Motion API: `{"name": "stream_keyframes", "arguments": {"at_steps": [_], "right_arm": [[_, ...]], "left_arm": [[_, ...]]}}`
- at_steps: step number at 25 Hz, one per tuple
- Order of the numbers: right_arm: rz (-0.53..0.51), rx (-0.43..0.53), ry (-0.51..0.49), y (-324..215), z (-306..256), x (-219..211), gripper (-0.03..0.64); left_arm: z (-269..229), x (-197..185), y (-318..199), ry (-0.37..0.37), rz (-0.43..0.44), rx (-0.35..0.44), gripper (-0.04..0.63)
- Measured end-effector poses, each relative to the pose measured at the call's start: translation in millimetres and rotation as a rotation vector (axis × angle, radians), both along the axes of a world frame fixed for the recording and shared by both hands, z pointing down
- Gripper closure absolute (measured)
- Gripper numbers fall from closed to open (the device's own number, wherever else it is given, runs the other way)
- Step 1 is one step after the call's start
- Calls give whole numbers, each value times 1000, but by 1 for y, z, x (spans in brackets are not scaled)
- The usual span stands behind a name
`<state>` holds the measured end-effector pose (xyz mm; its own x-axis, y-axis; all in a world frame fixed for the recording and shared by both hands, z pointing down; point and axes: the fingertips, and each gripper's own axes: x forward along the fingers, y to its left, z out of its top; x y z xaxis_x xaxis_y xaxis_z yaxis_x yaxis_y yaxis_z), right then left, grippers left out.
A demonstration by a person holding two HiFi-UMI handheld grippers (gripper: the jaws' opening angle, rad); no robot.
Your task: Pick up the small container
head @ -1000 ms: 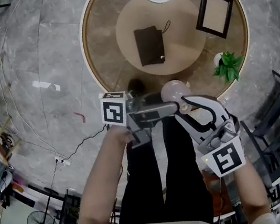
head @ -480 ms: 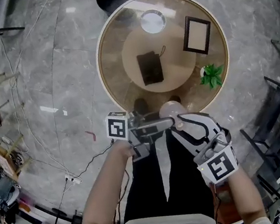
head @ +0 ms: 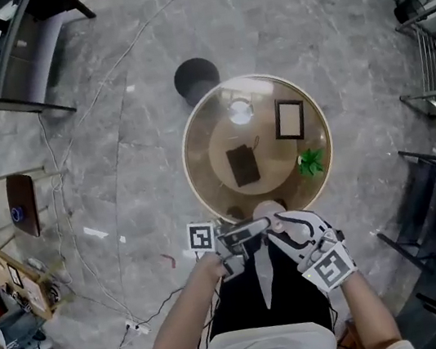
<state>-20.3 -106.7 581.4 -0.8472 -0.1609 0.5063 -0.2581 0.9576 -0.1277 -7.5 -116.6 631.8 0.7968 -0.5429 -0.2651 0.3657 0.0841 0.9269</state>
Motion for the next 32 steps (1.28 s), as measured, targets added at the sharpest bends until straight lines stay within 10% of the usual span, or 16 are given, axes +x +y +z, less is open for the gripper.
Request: {"name": "stream_keyframes", "arguments": {"at_steps": [32], "right_arm": [[90, 80, -142, 129, -238, 66, 466]], "left_arm": [[-233, 69, 129, 51, 1, 56, 304]]}}
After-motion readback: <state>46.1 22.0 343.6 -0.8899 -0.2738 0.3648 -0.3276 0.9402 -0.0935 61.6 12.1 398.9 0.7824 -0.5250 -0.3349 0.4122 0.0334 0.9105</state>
